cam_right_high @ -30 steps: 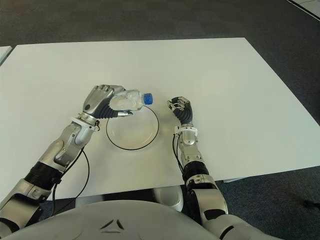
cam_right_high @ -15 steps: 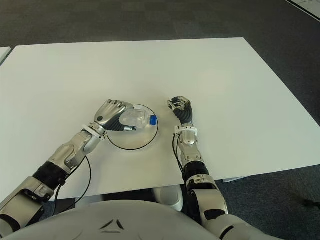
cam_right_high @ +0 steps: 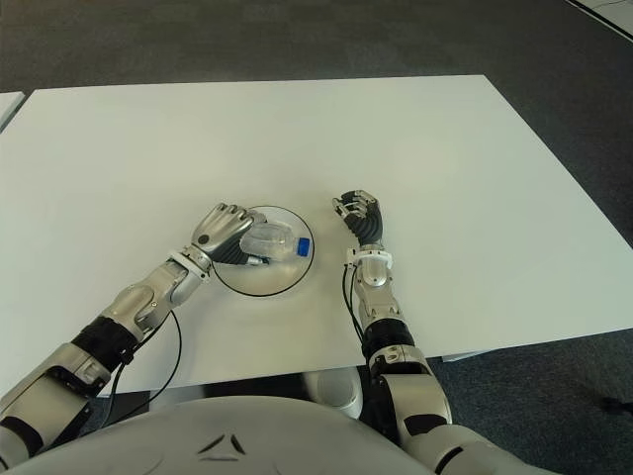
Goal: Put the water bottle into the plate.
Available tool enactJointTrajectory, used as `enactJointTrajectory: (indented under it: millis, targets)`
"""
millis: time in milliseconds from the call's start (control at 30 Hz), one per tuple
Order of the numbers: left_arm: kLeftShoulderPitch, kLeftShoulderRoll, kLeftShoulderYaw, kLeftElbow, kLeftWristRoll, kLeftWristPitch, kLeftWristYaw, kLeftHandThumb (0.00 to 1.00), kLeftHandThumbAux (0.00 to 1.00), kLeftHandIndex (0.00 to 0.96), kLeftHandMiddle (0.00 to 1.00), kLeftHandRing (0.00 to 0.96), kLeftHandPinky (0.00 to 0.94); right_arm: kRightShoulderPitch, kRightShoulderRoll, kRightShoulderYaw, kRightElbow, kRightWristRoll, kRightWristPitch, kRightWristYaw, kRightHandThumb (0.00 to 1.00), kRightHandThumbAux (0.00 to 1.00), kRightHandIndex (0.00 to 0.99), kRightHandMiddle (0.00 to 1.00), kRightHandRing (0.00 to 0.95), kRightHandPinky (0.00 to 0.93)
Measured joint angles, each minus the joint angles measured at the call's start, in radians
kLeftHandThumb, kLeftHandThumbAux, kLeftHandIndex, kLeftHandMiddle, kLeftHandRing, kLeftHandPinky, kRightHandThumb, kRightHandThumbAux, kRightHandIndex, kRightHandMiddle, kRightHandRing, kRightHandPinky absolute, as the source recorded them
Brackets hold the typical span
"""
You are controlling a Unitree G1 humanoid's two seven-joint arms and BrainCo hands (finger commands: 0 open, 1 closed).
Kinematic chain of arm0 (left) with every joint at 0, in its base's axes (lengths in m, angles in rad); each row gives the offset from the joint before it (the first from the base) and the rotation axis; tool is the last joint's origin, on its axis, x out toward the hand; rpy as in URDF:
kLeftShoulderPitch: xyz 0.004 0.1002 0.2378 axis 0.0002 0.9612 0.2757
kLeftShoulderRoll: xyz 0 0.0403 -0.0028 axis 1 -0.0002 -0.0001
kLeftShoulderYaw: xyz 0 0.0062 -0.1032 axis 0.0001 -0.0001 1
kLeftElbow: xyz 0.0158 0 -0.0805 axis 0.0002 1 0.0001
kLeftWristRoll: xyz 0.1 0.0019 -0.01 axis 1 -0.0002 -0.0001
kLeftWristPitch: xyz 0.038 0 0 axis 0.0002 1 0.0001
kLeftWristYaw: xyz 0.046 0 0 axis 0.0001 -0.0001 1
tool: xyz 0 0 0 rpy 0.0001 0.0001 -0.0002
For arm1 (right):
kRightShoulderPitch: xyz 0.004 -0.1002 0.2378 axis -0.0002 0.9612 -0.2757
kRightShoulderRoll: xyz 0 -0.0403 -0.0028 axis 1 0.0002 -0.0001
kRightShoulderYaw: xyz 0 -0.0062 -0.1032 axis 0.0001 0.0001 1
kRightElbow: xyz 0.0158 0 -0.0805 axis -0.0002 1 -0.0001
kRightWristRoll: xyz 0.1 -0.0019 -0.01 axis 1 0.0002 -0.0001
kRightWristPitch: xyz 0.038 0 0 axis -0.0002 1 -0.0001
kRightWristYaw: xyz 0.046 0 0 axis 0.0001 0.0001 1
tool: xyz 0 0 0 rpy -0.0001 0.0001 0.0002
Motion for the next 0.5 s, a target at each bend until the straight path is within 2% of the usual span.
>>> enactJointTrajectory:
  millis: [133,200,300,500]
  targets:
    - [-0.001,-0.003,0.001,0.005,-0.019,0.0,-0.012,0.849,0.665,0.4,0.567,0.693,0.642,0.0,-0.001,0.0,0.0,0.0,0.0,0.0,0.71,0.731,0.429,0.509,0.516,0.539]
    - [-0.002,-0.003,0.002,0.006,-0.033,0.0,-0.028,0.841,0.67,0.391,0.516,0.545,0.536,0.0,-0.002,0.0,0.0,0.0,0.0,0.0,0.71,0.731,0.429,0.506,0.513,0.531]
    - [-0.01,-0.001,0.001,0.006,-0.054,-0.005,-0.069,0.745,0.604,0.228,0.319,0.332,0.351,0.0,-0.003,0.0,0.0,0.0,0.0,0.001,0.71,0.73,0.43,0.506,0.514,0.534]
    - [-0.039,0.005,-0.005,0.028,-0.061,-0.024,-0.093,0.641,0.602,0.081,0.143,0.135,0.136,0.0,-0.004,0.004,-0.002,-0.002,0.0,0.003,0.71,0.73,0.43,0.513,0.524,0.554]
